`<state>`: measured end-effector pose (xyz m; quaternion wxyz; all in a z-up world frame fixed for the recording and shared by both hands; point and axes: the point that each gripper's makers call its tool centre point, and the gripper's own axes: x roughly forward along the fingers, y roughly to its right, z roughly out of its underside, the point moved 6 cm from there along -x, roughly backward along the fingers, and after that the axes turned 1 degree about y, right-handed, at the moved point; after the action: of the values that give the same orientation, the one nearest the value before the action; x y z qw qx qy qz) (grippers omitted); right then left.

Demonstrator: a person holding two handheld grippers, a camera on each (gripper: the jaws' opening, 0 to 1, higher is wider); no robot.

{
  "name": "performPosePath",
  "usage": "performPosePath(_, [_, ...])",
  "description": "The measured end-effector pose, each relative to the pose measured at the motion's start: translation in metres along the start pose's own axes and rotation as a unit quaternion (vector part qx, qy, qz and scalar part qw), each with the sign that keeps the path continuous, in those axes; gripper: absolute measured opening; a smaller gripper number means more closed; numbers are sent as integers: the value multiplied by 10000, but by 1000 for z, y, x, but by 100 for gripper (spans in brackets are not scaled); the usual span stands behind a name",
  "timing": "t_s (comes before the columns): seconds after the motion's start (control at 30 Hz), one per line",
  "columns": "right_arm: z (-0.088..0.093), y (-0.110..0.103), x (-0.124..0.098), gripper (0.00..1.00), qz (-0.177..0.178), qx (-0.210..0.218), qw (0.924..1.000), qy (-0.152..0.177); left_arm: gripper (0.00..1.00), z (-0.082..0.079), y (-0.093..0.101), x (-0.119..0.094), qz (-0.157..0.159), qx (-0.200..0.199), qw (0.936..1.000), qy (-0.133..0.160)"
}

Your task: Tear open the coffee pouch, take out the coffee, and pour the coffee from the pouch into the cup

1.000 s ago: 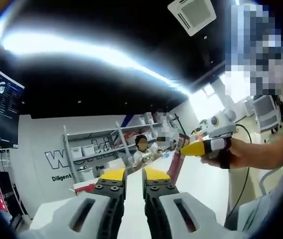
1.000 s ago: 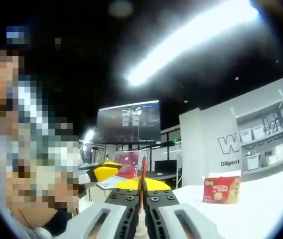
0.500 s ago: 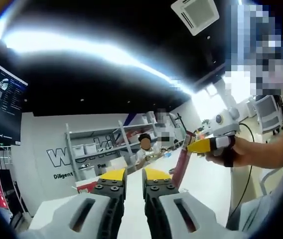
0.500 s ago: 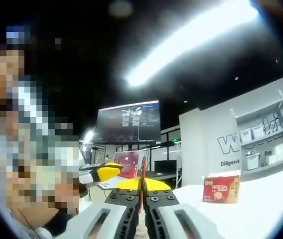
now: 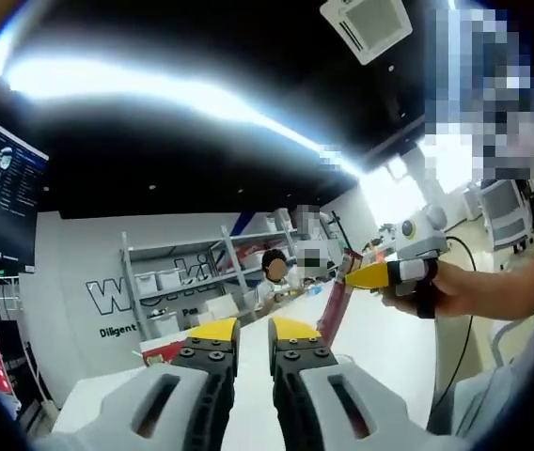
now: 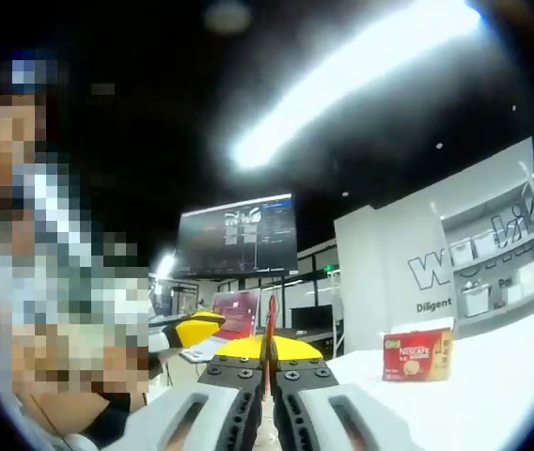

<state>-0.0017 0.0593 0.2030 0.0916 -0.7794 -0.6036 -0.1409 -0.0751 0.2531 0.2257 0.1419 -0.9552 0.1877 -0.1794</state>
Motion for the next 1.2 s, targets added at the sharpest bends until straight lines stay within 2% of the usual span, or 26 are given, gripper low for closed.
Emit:
performPosePath(0.17, [-10, -1, -3, 2, 15, 3, 9997, 230, 15, 1, 1, 0, 21, 10, 10000, -21])
performPosePath(0.23, [-2, -1, 3, 2, -28, -27, 10000, 29, 15, 0, 1, 0, 25, 3, 10000, -8])
performPosePath(0.4, [-10, 0, 0, 2, 9, 4, 9998, 181, 15, -1, 1, 0, 16, 7, 10000, 8])
performPosePath(0.5, [-2, -3, 4, 2, -38, -87, 10000, -27, 15, 0, 3, 1, 33, -12, 10000, 10])
performPosePath(0.67, [-10, -3, 1, 2, -14, -11, 9998, 181, 15, 1, 6, 2, 70, 5, 10000, -16])
performPosePath(0.73, [-1, -5, 4, 2, -55, -106, 9999, -78, 15, 1, 7, 3, 92, -10, 10000, -4])
performPosePath(0.87, [-10, -4, 0, 2, -6, -67, 9999, 156, 15, 3, 8, 4, 110, 17, 9999, -45])
performPosePath(0.97, [0, -7, 5, 2, -77, -91, 9999, 5, 15, 1, 7, 4, 102, 2, 9999, -15])
performPosePath(1.13, [-8, -6, -1, 2, -62, -46, 9998, 209, 15, 1, 7, 3, 91, 20, 10000, -23])
performPosePath(1.2, [2, -6, 3, 2, -117, -81, 9999, 38, 15, 0, 7, 3, 89, 16, 10000, -16])
